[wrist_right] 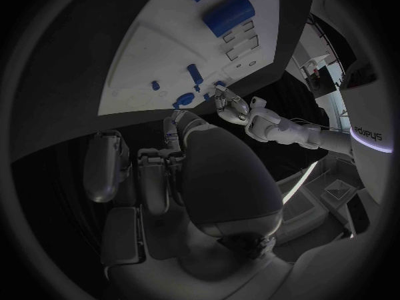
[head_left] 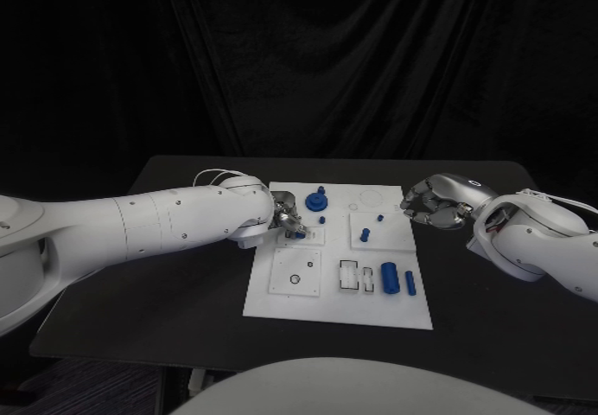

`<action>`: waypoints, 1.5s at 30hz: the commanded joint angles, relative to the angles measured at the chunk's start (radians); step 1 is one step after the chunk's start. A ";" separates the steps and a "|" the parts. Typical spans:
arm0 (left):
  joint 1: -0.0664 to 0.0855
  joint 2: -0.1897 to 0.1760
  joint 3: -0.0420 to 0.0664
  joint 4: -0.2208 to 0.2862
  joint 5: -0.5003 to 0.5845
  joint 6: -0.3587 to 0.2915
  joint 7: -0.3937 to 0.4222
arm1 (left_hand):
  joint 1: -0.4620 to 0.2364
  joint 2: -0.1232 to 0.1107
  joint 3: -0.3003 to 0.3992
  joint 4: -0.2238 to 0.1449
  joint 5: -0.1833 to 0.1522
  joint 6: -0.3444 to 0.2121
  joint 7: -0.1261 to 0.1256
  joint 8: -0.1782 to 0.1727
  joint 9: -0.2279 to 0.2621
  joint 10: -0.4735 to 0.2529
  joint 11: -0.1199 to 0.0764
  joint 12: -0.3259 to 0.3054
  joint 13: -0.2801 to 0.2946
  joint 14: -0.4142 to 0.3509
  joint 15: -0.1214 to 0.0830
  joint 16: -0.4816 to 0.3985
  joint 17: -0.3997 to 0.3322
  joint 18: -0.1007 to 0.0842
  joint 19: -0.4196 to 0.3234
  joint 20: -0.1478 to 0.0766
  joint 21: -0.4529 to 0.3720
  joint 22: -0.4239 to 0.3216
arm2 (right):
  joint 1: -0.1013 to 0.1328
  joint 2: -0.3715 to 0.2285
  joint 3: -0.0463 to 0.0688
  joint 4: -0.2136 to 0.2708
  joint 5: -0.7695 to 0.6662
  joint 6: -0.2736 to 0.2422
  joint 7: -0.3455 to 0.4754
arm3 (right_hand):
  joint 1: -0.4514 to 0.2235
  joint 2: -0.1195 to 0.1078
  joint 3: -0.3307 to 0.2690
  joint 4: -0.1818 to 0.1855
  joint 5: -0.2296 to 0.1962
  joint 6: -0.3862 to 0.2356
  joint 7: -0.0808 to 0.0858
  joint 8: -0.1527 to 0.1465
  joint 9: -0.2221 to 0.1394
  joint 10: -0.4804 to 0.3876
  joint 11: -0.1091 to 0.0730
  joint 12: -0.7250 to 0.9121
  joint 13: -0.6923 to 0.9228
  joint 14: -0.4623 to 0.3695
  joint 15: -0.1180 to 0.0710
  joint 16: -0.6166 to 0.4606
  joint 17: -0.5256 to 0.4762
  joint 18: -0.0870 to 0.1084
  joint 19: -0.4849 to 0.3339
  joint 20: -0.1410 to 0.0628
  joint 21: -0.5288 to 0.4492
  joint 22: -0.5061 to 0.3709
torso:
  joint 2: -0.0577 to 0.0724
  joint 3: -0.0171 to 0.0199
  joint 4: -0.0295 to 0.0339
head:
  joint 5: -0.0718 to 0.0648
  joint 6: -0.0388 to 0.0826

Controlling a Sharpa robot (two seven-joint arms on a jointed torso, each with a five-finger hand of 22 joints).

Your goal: Assemble the parts on the task board

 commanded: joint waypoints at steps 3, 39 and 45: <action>-0.004 0.005 -0.003 -0.004 0.000 0.044 0.001 | -0.004 0.005 0.046 -0.052 -0.029 0.018 -0.014 -0.008 0.004 0.106 -0.007 0.003 0.261 0.106 -0.008 0.003 0.263 -0.006 0.105 -0.008 -0.003 0.263 | -0.003 0.000 0.001 0.000 -0.001 0.009 -0.023 | 0.004 0.002 0.006 0.002 0.005 0.003 0.005 0.005 -0.001 0.106 0.006 0.003 0.263 0.105 0.006 -0.002 0.259 0.005 -0.007 0.003 -0.005 0.175 | 0.000 0.0006 0.0008 | 0.001 0.000; -0.012 0.021 -0.003 -0.033 0.000 0.016 -0.012 | -0.130 0.049 -0.182 0.120 -0.352 -0.062 0.031 -0.112 0.048 0.106 0.037 0.003 0.261 0.106 0.032 0.003 0.263 -0.006 0.105 0.031 -0.003 0.263 | -0.003 0.001 0.001 0.000 -0.001 0.029 -0.035 | 0.003 0.002 0.008 0.000 0.004 0.002 0.006 0.004 -0.002 0.106 0.007 0.003 0.263 0.104 0.007 -0.003 0.257 0.005 -0.009 0.003 -0.008 0.174 | -0.001 -0.0002 0.0000 | 0.006 0.000; -0.013 0.020 -0.003 -0.032 0.000 0.018 -0.019 | -0.146 0.050 -0.223 0.149 -0.381 -0.050 0.029 -0.113 0.056 0.106 0.035 0.003 0.261 0.106 0.032 0.003 0.263 -0.006 0.105 0.031 -0.003 0.263 | -0.003 0.000 0.001 0.000 -0.001 0.032 -0.036 | 0.003 0.002 0.008 0.001 0.004 0.002 0.006 0.004 -0.002 0.106 0.007 0.003 0.263 0.103 0.007 -0.004 0.256 0.006 -0.010 0.003 -0.010 0.173 | -0.001 0.0001 0.0009 | 0.007 0.000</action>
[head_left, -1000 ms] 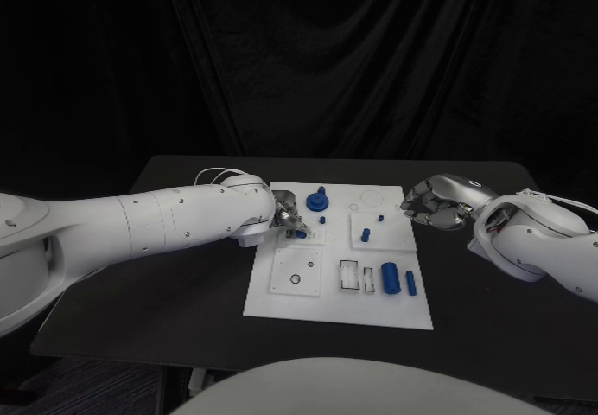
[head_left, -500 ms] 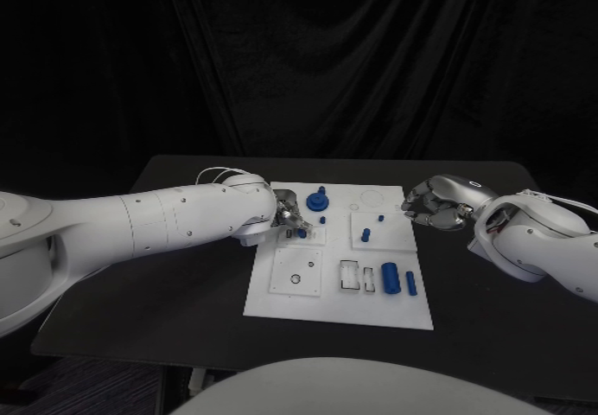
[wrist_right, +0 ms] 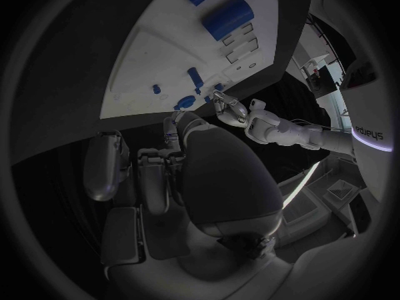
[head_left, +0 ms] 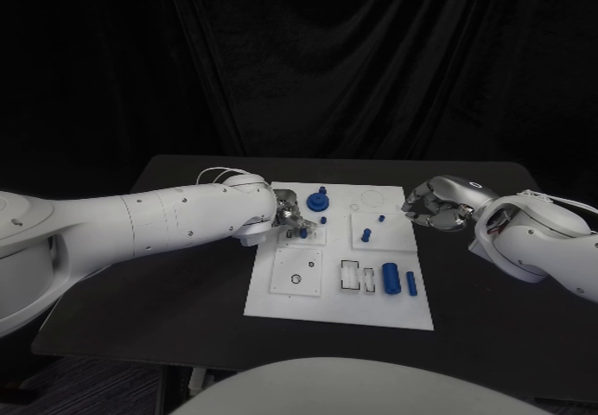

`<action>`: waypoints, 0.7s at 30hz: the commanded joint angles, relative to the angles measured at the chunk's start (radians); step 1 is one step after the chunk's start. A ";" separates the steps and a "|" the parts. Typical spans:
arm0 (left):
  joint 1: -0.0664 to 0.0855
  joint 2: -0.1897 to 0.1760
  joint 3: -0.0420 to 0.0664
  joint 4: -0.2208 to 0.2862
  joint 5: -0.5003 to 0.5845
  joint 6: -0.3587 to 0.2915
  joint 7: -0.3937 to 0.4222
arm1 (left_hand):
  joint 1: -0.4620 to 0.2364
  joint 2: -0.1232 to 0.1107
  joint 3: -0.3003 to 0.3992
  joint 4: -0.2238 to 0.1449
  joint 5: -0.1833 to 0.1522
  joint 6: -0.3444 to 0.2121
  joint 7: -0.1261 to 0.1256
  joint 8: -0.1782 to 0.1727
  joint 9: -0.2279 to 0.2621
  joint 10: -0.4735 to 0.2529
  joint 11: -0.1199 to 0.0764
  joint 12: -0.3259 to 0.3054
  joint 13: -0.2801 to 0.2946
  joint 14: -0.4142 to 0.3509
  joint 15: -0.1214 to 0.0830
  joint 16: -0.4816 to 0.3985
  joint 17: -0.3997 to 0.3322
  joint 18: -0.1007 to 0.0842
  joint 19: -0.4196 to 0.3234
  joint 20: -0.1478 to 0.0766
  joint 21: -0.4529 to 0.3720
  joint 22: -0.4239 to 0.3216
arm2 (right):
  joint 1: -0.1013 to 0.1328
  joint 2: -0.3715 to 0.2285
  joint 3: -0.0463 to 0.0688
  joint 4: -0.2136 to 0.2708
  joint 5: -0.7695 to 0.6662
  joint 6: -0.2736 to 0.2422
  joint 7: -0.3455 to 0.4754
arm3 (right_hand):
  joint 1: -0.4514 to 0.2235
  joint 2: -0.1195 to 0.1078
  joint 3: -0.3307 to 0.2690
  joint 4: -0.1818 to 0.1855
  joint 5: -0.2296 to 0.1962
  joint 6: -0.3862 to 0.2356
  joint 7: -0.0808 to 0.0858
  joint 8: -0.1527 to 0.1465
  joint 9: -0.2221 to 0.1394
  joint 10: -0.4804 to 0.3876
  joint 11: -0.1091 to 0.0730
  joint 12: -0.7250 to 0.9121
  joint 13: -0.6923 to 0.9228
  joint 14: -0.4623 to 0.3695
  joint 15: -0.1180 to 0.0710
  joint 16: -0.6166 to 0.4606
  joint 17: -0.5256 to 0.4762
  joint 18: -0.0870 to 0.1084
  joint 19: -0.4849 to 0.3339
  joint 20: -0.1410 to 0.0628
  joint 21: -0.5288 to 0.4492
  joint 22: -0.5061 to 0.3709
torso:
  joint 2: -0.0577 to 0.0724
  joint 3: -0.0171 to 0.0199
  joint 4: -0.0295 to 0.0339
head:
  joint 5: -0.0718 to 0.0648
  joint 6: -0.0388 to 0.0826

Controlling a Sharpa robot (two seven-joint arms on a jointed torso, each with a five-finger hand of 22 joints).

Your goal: Assemble the parts on the task board

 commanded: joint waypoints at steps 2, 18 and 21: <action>-0.012 -0.001 -0.006 0.001 0.000 0.016 -0.018 | -0.010 0.004 -0.024 0.014 -0.009 0.017 -0.003 0.008 0.016 0.104 0.002 0.003 0.261 0.102 0.004 0.003 0.263 -0.006 0.103 0.005 -0.003 0.263 | -0.003 -0.001 0.001 0.002 -0.001 0.009 -0.022 | 0.002 0.001 0.007 0.001 0.004 0.001 0.007 0.004 -0.001 0.106 0.007 0.003 0.263 0.103 0.007 -0.004 0.256 0.006 -0.007 0.000 -0.006 0.173 | 0.000 0.0002 0.0002 | 0.002 0.000; 0.031 -0.073 -0.003 0.085 0.000 -0.085 0.002 | 0.053 0.025 -0.094 0.015 0.054 0.011 -0.032 0.135 0.197 0.104 -0.023 0.003 0.261 0.102 -0.019 0.003 0.263 -0.006 0.103 -0.018 -0.003 0.263 | -0.002 -0.018 0.001 0.012 -0.001 -0.042 0.004 | -0.006 0.003 0.008 0.005 0.012 0.003 0.006 0.005 -0.002 0.106 0.007 0.003 0.263 0.105 0.008 -0.002 0.259 0.004 -0.003 0.000 0.001 0.175 | 0.001 0.0003 0.0006 | -0.004 0.000; 0.062 -0.092 -0.003 0.102 0.000 -0.080 0.015 | 0.068 0.030 -0.098 0.014 0.076 0.002 -0.034 0.151 0.224 0.104 -0.025 0.003 0.261 0.102 -0.020 0.003 0.263 -0.006 0.103 -0.019 -0.003 0.263 | -0.002 -0.019 0.001 0.014 -0.001 -0.052 0.011 | -0.006 0.003 0.009 0.005 0.015 0.003 0.006 0.005 -0.002 0.106 0.007 0.003 0.263 0.106 0.008 0.000 0.261 0.003 -0.001 0.000 0.004 0.176 | 0.002 -0.0004 0.0002 | -0.003 0.000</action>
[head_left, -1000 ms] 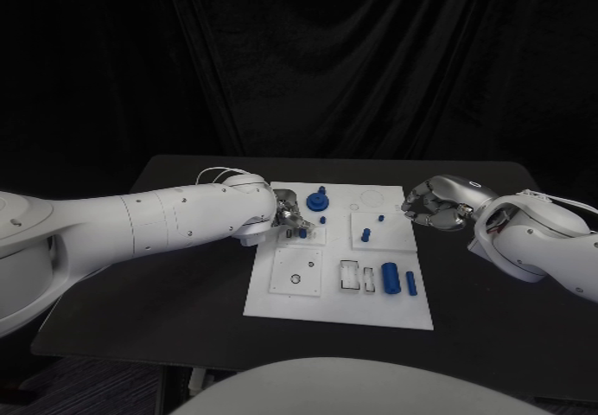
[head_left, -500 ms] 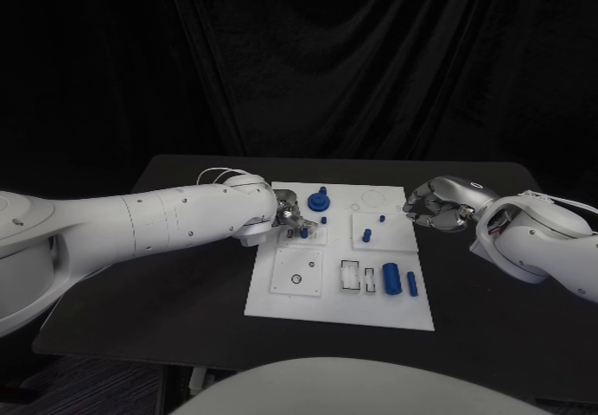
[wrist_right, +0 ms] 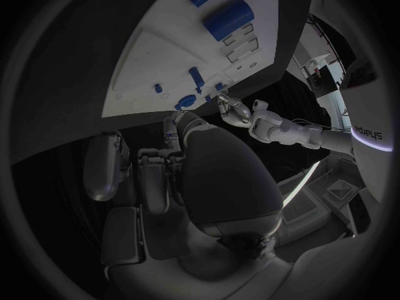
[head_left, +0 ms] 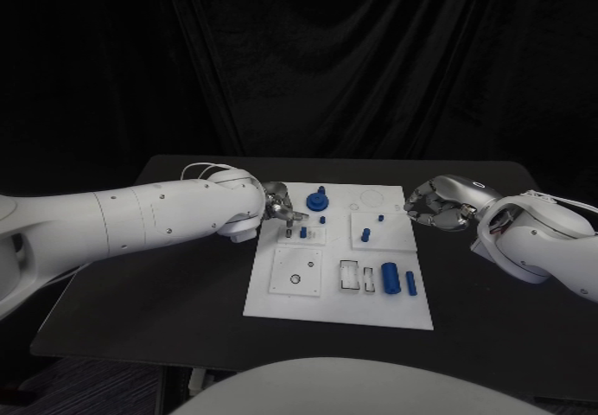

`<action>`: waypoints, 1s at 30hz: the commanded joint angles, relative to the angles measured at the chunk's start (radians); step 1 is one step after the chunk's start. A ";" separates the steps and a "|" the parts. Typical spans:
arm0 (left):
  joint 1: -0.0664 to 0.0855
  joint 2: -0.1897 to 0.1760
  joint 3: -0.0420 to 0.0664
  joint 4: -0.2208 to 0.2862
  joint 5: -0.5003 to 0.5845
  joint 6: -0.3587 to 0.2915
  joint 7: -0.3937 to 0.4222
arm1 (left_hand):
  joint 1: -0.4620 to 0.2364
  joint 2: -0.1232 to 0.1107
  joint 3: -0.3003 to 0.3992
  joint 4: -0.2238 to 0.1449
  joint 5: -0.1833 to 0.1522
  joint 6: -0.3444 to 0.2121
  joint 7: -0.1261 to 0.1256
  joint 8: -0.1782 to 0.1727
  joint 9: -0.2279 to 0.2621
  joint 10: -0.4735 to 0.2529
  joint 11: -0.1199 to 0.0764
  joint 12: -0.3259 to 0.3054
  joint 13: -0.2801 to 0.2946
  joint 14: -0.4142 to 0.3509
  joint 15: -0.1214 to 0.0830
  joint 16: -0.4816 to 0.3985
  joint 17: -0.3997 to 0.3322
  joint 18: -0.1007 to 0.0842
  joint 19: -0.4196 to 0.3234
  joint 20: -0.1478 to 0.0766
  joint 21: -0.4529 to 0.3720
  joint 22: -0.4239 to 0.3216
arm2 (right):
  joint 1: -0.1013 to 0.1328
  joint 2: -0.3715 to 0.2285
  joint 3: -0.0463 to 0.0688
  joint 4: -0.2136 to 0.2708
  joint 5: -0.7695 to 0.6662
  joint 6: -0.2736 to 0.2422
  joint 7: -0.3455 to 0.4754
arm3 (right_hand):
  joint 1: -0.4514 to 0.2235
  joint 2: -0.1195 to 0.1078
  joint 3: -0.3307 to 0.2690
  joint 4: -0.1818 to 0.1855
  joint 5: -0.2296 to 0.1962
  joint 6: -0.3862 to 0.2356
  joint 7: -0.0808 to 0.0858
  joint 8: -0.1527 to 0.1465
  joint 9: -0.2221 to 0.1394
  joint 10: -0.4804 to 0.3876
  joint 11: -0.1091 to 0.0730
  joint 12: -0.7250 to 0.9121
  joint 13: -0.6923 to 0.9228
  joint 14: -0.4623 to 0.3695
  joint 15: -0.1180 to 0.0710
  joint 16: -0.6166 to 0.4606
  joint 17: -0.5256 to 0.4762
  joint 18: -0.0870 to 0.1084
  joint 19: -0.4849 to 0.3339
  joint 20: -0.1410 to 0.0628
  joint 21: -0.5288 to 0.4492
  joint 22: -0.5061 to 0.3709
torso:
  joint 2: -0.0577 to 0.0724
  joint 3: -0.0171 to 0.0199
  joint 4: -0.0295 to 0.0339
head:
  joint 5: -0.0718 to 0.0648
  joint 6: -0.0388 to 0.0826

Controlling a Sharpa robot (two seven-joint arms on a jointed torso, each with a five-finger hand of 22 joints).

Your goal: Assemble the parts on the task board

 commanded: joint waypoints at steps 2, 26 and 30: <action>0.041 -0.024 0.002 0.024 0.000 -0.020 0.035 | 0.014 0.003 -0.009 0.002 0.017 -0.012 0.000 0.013 0.021 0.106 -0.010 0.003 0.261 0.107 -0.008 0.003 0.263 -0.006 0.105 -0.010 -0.003 0.263 | -0.002 -0.003 0.001 0.005 -0.001 -0.044 0.014 | -0.007 0.003 0.007 0.002 0.011 0.005 0.005 0.006 -0.001 0.106 0.007 0.003 0.263 0.106 0.007 0.001 0.262 0.003 0.001 0.000 0.007 0.177 | 0.001 -0.0008 -0.0002 | 0.001 0.000; 0.119 0.074 -0.002 -0.220 0.000 0.227 0.084 | 0.103 0.018 -0.038 -0.014 0.037 -0.029 0.000 0.021 0.083 0.106 -0.009 0.003 0.261 0.107 -0.005 0.003 0.263 -0.006 0.105 -0.008 -0.003 0.263 | -0.002 0.012 0.001 0.000 -0.001 -0.044 0.030 | -0.007 0.004 0.010 0.000 0.021 0.007 0.004 0.008 -0.001 0.106 0.005 0.003 0.263 0.107 0.006 0.003 0.263 0.000 0.007 0.000 0.018 0.180 | 0.005 0.0042 -0.0096 | 0.003 0.000; 0.101 0.102 -0.002 -0.272 0.000 0.252 0.091 | 0.045 0.030 -0.076 0.012 -0.031 -0.024 0.005 0.013 0.082 0.106 -0.004 0.003 0.261 0.107 0.000 0.003 0.263 -0.006 0.105 -0.002 -0.003 0.263 | -0.002 0.011 0.001 0.003 -0.001 -0.052 0.039 | -0.006 0.004 0.011 -0.001 0.023 0.008 0.003 0.008 -0.001 0.106 0.005 0.003 0.263 0.107 0.006 0.003 0.263 0.000 0.007 -0.001 0.019 0.181 | 0.006 0.0023 -0.0096 | -0.001 0.000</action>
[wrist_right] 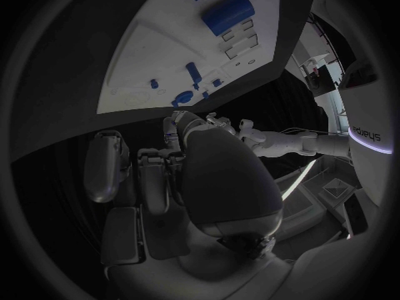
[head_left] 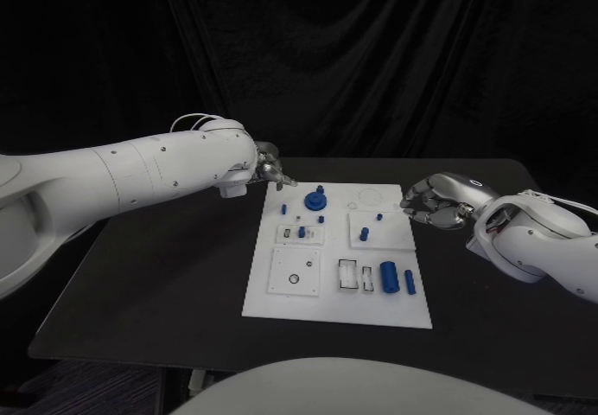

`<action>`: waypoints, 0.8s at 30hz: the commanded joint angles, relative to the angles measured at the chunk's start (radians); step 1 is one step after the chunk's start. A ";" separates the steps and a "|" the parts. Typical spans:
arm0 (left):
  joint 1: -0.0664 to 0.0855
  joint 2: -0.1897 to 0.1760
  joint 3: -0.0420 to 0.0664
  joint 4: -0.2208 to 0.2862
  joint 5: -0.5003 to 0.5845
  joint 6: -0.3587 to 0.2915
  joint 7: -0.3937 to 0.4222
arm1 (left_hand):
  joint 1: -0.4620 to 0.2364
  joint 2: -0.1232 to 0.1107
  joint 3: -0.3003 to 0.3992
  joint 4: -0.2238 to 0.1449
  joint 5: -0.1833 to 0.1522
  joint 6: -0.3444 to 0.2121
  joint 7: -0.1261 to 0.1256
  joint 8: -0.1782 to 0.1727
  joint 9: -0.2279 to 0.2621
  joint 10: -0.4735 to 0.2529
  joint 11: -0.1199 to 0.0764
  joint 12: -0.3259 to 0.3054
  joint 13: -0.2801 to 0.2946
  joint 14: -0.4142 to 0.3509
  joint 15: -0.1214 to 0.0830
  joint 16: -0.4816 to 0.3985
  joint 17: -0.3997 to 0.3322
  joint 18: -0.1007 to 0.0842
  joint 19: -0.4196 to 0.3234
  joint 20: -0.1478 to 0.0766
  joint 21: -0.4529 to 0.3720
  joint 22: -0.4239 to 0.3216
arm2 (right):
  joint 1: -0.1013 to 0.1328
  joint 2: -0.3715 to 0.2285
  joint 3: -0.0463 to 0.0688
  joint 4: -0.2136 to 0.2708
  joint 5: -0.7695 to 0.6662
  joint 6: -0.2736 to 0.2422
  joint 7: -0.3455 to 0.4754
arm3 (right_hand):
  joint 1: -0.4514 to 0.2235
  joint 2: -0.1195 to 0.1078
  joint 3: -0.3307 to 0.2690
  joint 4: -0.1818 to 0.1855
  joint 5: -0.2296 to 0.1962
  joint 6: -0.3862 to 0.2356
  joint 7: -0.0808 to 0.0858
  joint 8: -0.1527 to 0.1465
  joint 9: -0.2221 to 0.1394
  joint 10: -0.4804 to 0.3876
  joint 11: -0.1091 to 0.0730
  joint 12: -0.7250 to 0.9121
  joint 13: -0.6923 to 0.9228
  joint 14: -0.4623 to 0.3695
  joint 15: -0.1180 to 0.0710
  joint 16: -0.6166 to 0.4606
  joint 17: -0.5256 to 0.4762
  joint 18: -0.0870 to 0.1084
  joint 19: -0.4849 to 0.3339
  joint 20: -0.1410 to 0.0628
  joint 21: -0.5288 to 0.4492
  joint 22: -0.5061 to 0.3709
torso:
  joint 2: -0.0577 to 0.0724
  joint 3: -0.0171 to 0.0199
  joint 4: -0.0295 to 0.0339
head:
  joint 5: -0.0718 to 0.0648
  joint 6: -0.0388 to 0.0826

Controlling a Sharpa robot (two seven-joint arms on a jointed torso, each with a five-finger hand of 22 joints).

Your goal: Assemble the parts on the task board

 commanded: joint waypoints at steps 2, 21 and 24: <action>-0.019 0.023 0.000 -0.046 0.000 0.074 0.031 | -0.019 0.003 -0.014 0.004 -0.016 -0.001 0.006 -0.006 -0.002 0.106 0.003 0.003 0.261 0.104 0.003 0.003 0.263 -0.006 0.105 0.005 -0.003 0.263 | -0.002 -0.002 0.001 0.003 -0.001 -0.022 0.016 | -0.006 0.004 0.006 -0.002 0.009 0.005 0.000 0.005 -0.001 0.106 0.004 0.003 0.263 0.107 0.005 0.003 0.263 -0.001 0.009 -0.001 0.007 0.182 | 0.002 -0.0018 -0.0017 | -0.001 0.000; -0.057 0.056 0.000 -0.118 0.000 0.084 0.033 | 0.006 0.006 -0.024 -0.008 0.016 -0.005 0.009 -0.028 -0.008 0.106 0.007 0.003 0.261 0.104 0.007 0.003 0.263 -0.006 0.105 0.009 -0.003 0.263 | -0.002 0.001 0.001 0.003 -0.001 -0.007 0.010 | -0.005 0.005 0.007 -0.003 0.011 0.005 0.000 0.005 -0.001 0.106 0.004 0.003 0.263 0.107 0.005 0.003 0.263 -0.001 0.009 -0.001 0.006 0.182 | 0.003 -0.0018 -0.0035 | 0.003 0.000; -0.060 0.057 0.000 -0.120 0.000 0.086 0.033 | 0.006 0.005 -0.027 -0.006 0.013 -0.006 0.010 -0.030 -0.008 0.106 0.008 0.003 0.261 0.104 0.008 0.003 0.263 -0.006 0.105 0.010 -0.003 0.263 | -0.002 0.001 0.001 0.003 -0.001 -0.003 0.008 | -0.005 0.005 0.007 -0.003 0.011 0.005 0.000 0.005 -0.001 0.106 0.004 0.003 0.263 0.107 0.005 0.003 0.263 -0.001 0.009 -0.001 0.006 0.182 | 0.003 -0.0021 -0.0011 | 0.000 0.000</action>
